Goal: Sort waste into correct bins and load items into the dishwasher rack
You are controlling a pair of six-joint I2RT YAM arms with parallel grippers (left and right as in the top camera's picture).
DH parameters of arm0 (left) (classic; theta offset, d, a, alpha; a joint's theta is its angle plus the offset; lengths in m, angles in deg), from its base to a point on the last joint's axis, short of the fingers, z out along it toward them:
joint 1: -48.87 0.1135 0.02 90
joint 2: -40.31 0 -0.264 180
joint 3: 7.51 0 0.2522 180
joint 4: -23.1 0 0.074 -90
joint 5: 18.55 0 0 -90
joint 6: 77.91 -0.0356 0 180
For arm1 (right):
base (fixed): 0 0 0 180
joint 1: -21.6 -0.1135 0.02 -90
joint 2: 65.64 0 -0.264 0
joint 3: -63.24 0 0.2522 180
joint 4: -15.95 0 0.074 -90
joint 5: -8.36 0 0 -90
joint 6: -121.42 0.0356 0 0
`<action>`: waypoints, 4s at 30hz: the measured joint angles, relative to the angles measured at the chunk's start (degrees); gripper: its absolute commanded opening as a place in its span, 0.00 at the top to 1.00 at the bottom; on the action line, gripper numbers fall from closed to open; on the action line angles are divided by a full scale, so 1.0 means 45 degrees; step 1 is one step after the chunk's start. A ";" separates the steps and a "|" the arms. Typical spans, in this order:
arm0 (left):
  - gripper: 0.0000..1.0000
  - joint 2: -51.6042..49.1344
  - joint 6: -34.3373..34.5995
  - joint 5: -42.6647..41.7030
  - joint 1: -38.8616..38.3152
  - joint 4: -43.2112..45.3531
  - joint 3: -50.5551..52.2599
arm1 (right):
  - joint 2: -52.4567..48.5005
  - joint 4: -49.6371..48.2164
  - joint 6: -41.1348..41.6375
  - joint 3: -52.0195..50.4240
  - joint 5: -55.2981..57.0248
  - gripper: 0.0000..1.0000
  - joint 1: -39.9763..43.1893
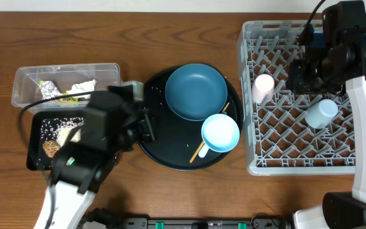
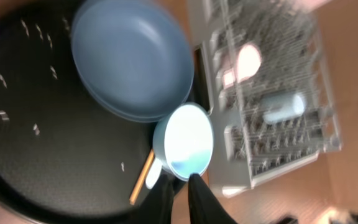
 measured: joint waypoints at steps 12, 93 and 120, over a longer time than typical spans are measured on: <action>0.55 -0.5581 0.0058 -0.0515 -0.3109 0.0704 0.0034 | 0.0000 0.0325 -0.0097 0.0000 -0.0180 0.70 0.0000; 0.94 -0.8242 0.1846 0.2594 -0.4945 0.3070 0.0044 | -0.0005 -0.0680 -0.0146 -0.1525 -0.0180 0.99 -0.0049; 0.94 -0.4605 0.2006 0.1904 -0.4945 0.3065 0.0039 | -0.0005 -0.0816 -0.1564 -0.1545 -0.1511 0.59 -0.1967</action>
